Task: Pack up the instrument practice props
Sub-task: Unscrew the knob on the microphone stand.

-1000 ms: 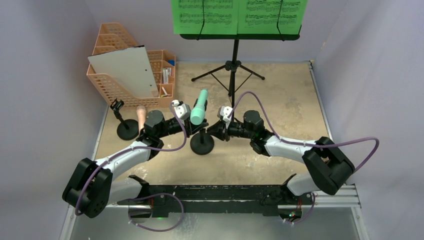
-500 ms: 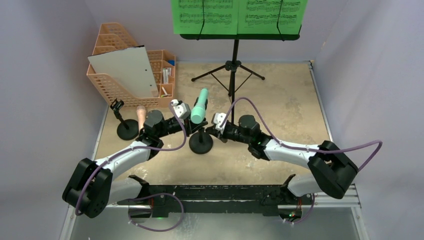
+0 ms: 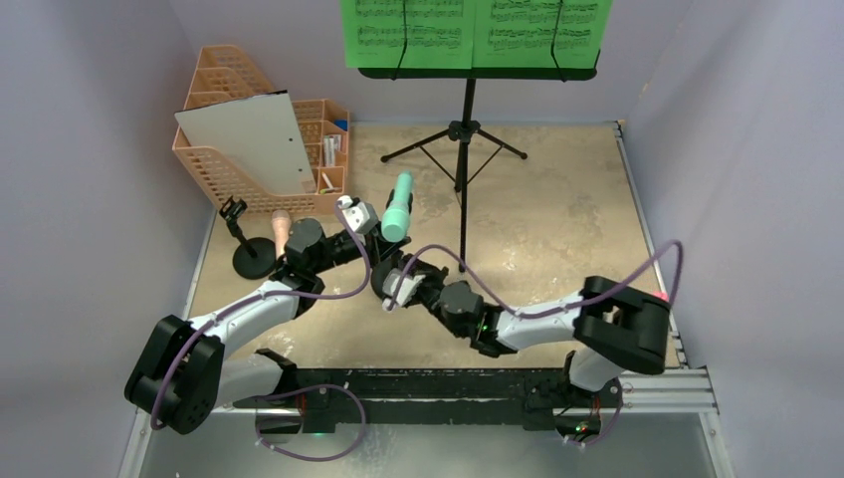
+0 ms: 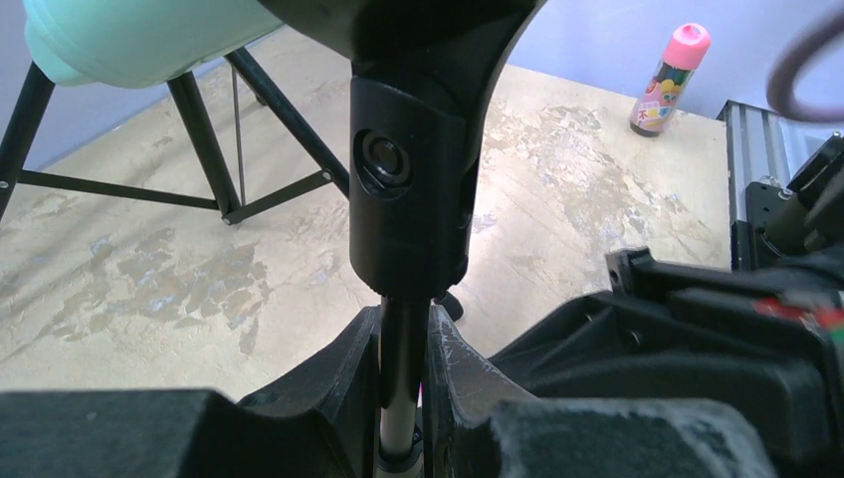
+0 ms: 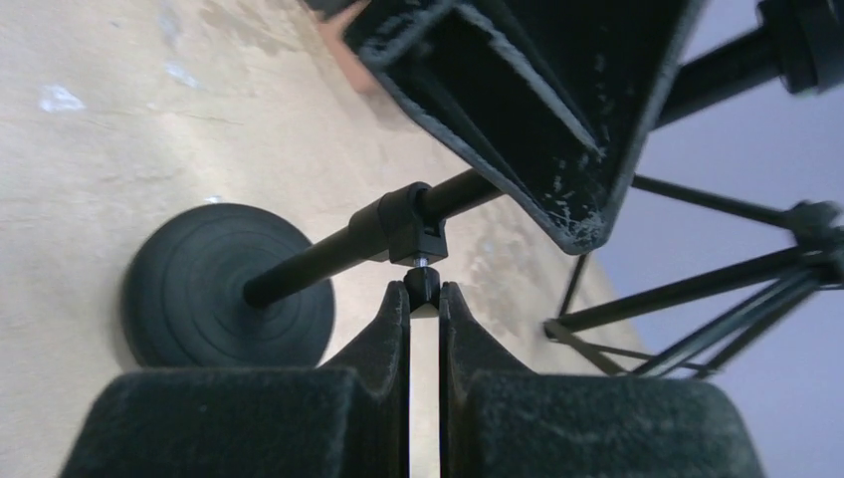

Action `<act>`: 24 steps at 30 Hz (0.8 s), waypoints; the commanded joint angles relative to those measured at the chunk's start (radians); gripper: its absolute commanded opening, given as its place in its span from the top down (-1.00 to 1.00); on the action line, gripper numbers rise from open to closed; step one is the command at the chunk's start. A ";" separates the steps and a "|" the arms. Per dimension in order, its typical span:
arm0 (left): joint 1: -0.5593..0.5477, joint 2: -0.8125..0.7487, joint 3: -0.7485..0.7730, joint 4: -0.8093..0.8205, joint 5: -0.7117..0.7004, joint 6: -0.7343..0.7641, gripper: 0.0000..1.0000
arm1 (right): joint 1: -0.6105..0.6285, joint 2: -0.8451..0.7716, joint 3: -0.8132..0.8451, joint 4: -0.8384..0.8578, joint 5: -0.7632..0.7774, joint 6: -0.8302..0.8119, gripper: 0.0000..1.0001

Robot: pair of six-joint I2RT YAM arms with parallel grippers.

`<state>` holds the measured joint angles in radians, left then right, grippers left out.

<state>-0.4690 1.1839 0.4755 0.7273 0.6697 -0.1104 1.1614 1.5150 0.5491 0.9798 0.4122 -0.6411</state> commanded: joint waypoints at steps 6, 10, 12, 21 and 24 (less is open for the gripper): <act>-0.017 -0.001 0.025 0.015 0.070 -0.030 1.00 | 0.126 0.403 -0.078 0.937 0.518 -0.745 1.00; -0.016 -0.002 0.026 0.013 0.068 -0.029 1.00 | 0.133 0.485 -0.068 1.124 0.527 -0.880 1.00; -0.016 -0.003 0.025 0.012 0.068 -0.029 1.00 | 0.136 0.417 -0.077 0.997 0.522 -0.763 0.93; -0.016 -0.004 0.024 0.011 0.068 -0.028 1.00 | 0.134 0.029 -0.081 0.210 0.368 -0.181 0.06; -0.016 -0.005 0.023 0.011 0.066 -0.028 1.00 | 0.107 -0.075 -0.069 0.026 0.266 0.025 -0.10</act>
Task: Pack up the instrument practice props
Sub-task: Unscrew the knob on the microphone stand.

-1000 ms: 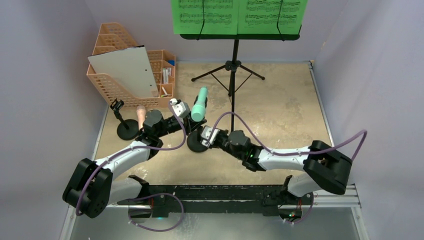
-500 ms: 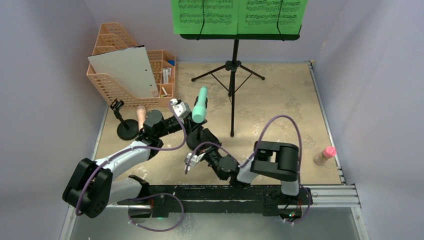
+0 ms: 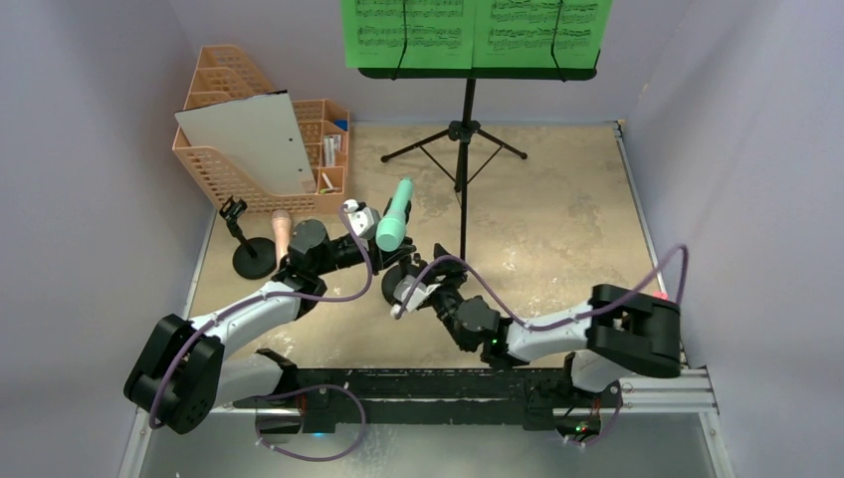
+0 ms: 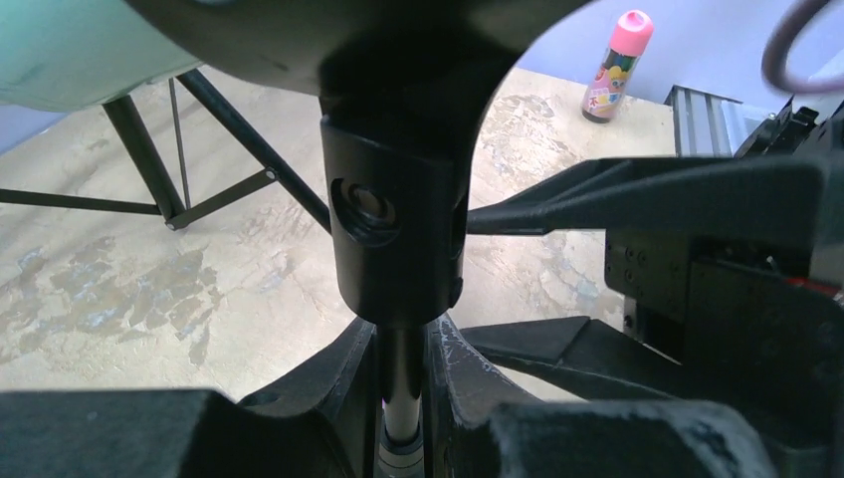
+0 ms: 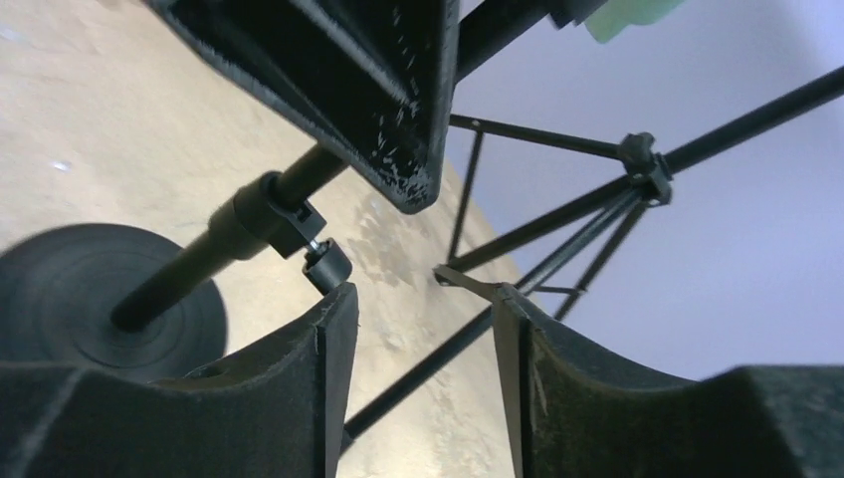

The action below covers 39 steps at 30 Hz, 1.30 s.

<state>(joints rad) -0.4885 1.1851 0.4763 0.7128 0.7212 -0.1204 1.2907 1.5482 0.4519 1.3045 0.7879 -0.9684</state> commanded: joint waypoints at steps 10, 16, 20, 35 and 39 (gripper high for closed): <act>0.004 -0.005 0.023 0.027 0.018 -0.018 1.00 | -0.285 -0.341 -0.005 -0.465 -0.631 0.984 -0.38; 0.005 -0.004 0.022 0.027 0.017 -0.017 1.00 | -0.445 -0.357 -0.010 -0.421 -0.801 1.298 -0.31; 0.005 -0.004 0.023 0.027 0.017 -0.016 1.00 | -0.504 -0.307 0.024 -0.418 -0.928 1.440 -0.22; 0.005 -0.007 0.023 0.027 0.018 -0.015 1.00 | -0.602 -0.087 -0.008 -0.171 -1.174 1.613 0.26; 0.005 -0.007 0.024 0.027 0.020 -0.016 1.00 | -0.602 -0.076 -0.016 -0.170 -1.159 1.550 0.45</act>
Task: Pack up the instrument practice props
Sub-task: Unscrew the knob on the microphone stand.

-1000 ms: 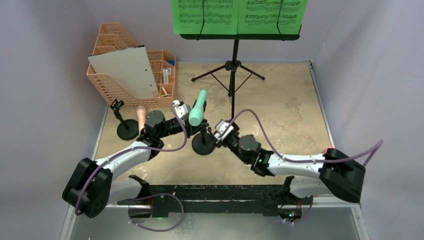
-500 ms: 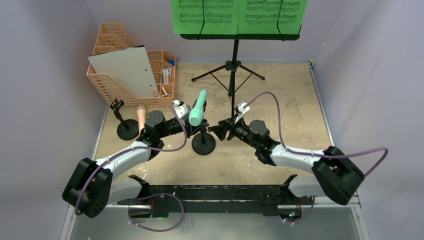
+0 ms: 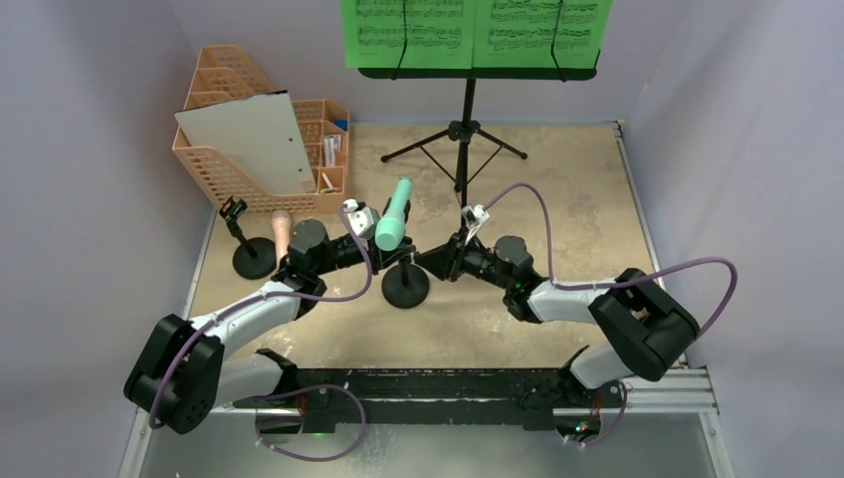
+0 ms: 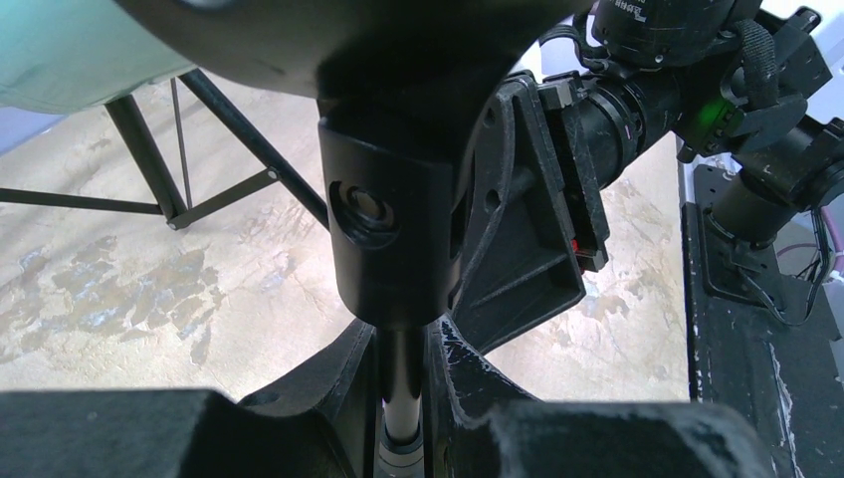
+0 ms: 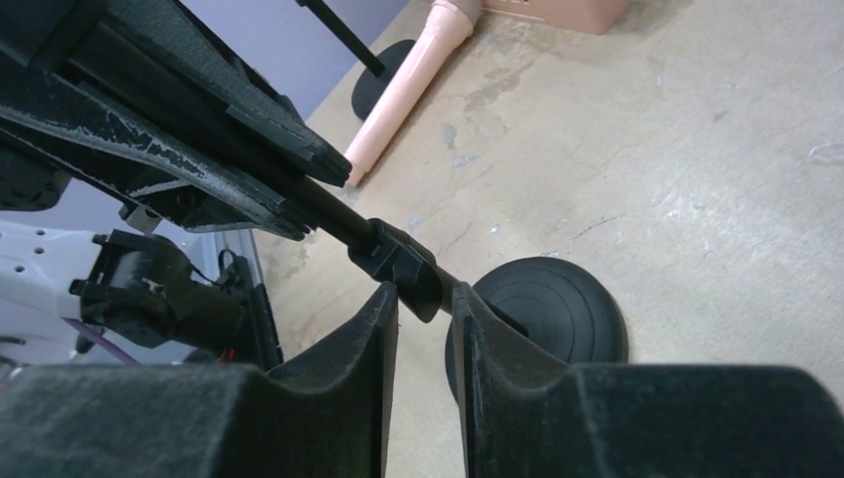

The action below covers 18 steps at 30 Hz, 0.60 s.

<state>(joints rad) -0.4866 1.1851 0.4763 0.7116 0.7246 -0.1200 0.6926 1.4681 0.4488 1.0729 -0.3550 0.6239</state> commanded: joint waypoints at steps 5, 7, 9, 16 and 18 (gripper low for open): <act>0.003 -0.006 0.025 0.029 0.018 -0.018 1.00 | -0.005 0.011 -0.022 0.067 0.002 -0.192 0.52; 0.003 -0.007 0.024 0.031 0.019 -0.019 1.00 | -0.004 0.008 -0.025 0.077 0.024 -0.259 0.46; 0.003 -0.006 0.024 0.031 0.020 -0.020 1.00 | -0.004 0.006 -0.019 0.064 0.048 -0.340 0.40; 0.004 -0.005 0.024 0.032 0.020 -0.020 1.00 | -0.004 -0.003 -0.020 0.049 0.157 -0.487 0.36; 0.003 -0.002 0.025 0.032 0.019 -0.020 1.00 | -0.004 -0.015 -0.026 0.048 0.183 -0.509 0.36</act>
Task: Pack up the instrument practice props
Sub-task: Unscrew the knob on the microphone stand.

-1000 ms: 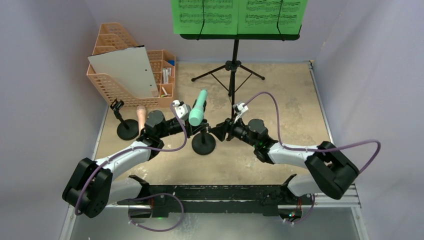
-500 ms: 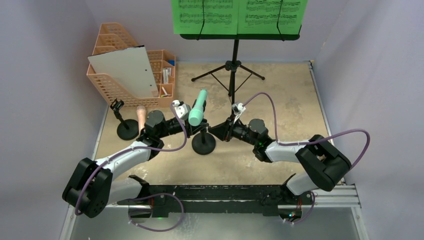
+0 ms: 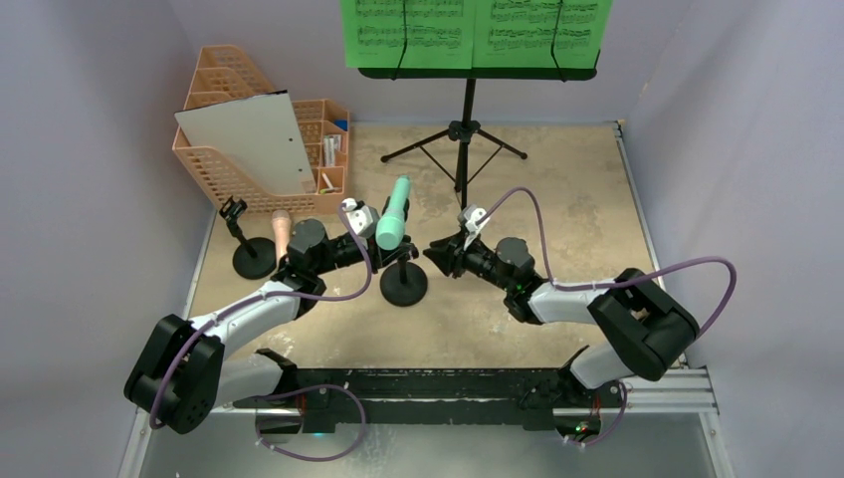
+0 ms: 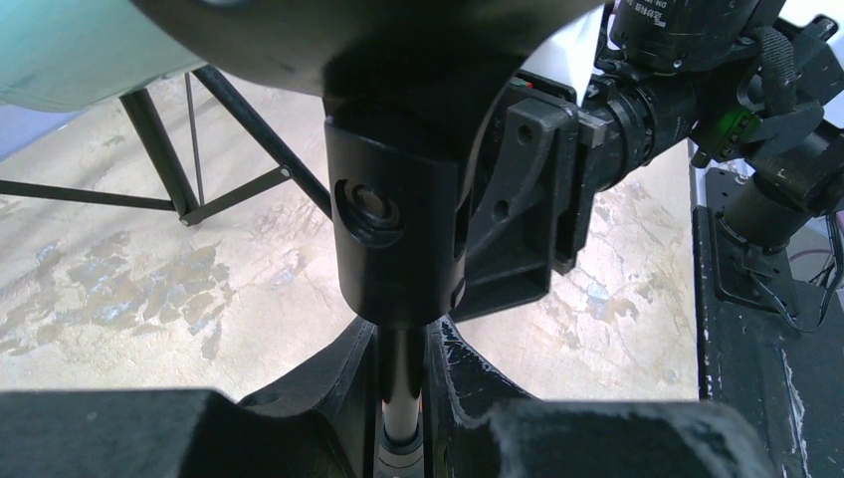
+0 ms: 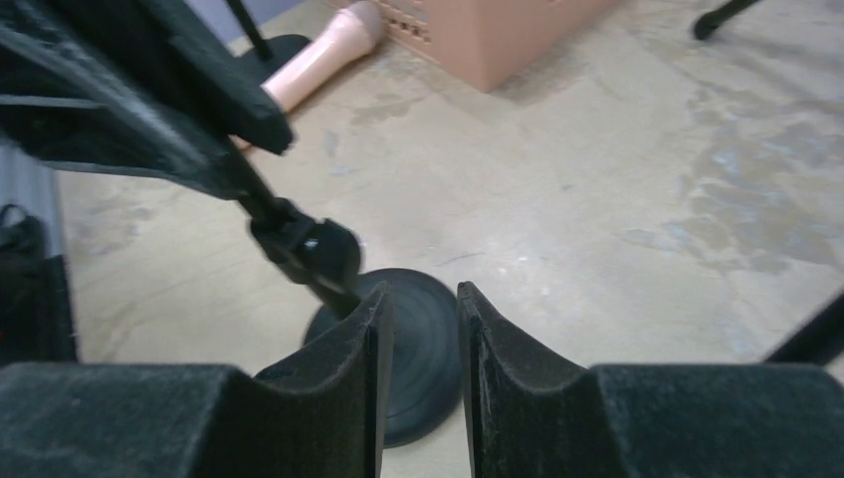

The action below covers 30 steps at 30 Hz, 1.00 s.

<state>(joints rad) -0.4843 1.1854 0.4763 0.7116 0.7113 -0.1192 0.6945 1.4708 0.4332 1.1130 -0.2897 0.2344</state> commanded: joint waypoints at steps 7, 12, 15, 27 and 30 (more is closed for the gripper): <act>0.001 0.002 0.024 0.032 0.030 -0.019 1.00 | -0.006 -0.129 -0.048 -0.006 0.056 -0.124 0.27; 0.001 0.004 0.024 0.031 0.030 -0.019 1.00 | -0.006 -0.157 -0.011 -0.058 -0.055 -0.074 0.15; 0.001 0.003 0.024 0.029 0.031 -0.019 1.00 | -0.005 -0.153 0.010 -0.062 -0.082 -0.098 0.10; 0.001 -0.001 0.027 0.024 0.039 -0.016 1.00 | -0.005 -0.118 0.208 -0.423 -0.223 -0.518 -0.07; 0.002 0.000 0.028 0.025 0.039 -0.016 1.00 | -0.005 -0.096 0.256 -0.498 -0.230 -0.569 -0.09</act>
<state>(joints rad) -0.4843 1.1873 0.4763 0.7139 0.7139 -0.1192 0.6914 1.3525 0.6167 0.7639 -0.4789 -0.1852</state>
